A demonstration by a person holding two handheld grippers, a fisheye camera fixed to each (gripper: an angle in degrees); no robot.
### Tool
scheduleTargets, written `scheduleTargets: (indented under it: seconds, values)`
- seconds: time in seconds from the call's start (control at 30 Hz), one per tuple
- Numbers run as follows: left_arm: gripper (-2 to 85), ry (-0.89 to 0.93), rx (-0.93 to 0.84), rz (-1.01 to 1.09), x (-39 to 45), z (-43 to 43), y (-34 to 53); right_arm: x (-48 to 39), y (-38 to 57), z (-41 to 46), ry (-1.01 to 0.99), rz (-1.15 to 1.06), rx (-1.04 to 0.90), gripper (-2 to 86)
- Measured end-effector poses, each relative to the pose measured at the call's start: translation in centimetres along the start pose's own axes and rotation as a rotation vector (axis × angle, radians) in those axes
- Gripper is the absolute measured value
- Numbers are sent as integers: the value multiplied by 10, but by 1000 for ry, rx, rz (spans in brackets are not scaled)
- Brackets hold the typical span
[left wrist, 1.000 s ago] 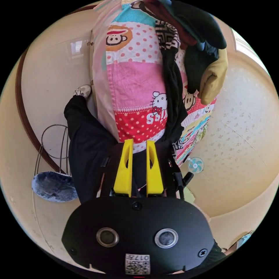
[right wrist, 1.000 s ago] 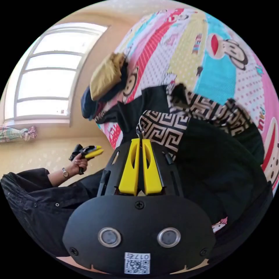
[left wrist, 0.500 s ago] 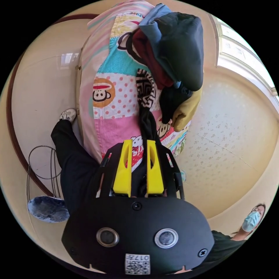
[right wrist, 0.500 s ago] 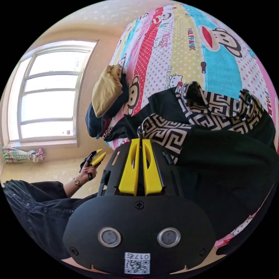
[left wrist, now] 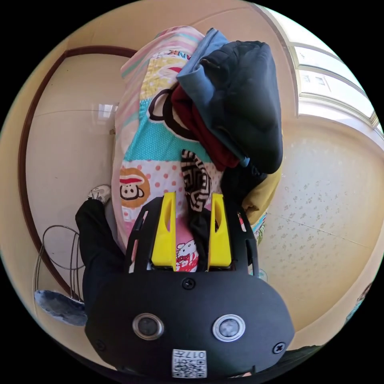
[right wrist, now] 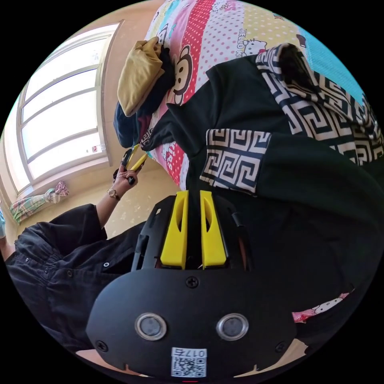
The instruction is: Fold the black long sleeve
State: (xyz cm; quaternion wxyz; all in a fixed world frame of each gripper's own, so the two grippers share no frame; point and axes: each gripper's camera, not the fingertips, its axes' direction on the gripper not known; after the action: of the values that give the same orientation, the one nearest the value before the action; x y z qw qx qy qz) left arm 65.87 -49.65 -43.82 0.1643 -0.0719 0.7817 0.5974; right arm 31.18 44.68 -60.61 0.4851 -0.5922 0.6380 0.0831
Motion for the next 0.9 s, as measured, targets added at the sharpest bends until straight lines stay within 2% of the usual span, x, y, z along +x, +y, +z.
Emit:
scheduleTargets:
  seconds: [0.13,0.17,0.27,0.37,0.43,0.5,0.57,0.67,0.73,0.83,0.9]
  values:
    - [49,197,-41,-23,-3,12,-25,10,7,-17,64,48,-27,46]
    - [19,311,-54,-53,-9,16,-28,11,9,-19,70,57,-28,46]
    - [-3,688,22,-89,-32,9,-23,14,12,-35,57,89,12,49]
    - [-7,847,138,-55,-44,-27,-10,8,4,-46,92,92,60,60]
    - [-8,822,106,3,-43,-45,-5,1,-12,-45,186,79,82,78]
    - [-8,685,16,103,-38,-56,0,-4,-30,-40,223,64,100,89]
    - [-8,617,-32,129,-38,-57,1,-8,-51,-30,182,52,120,95]
    - [-8,639,-13,98,-52,-57,0,-17,-83,-8,116,54,139,95]
    - [-8,668,19,71,-62,-57,-2,-18,-104,15,190,114,86,85]
    - [-8,704,55,30,-76,-56,-3,-18,-109,15,304,175,110,47]
    - [-8,699,44,35,-80,-54,-4,-22,-105,7,285,175,133,32]
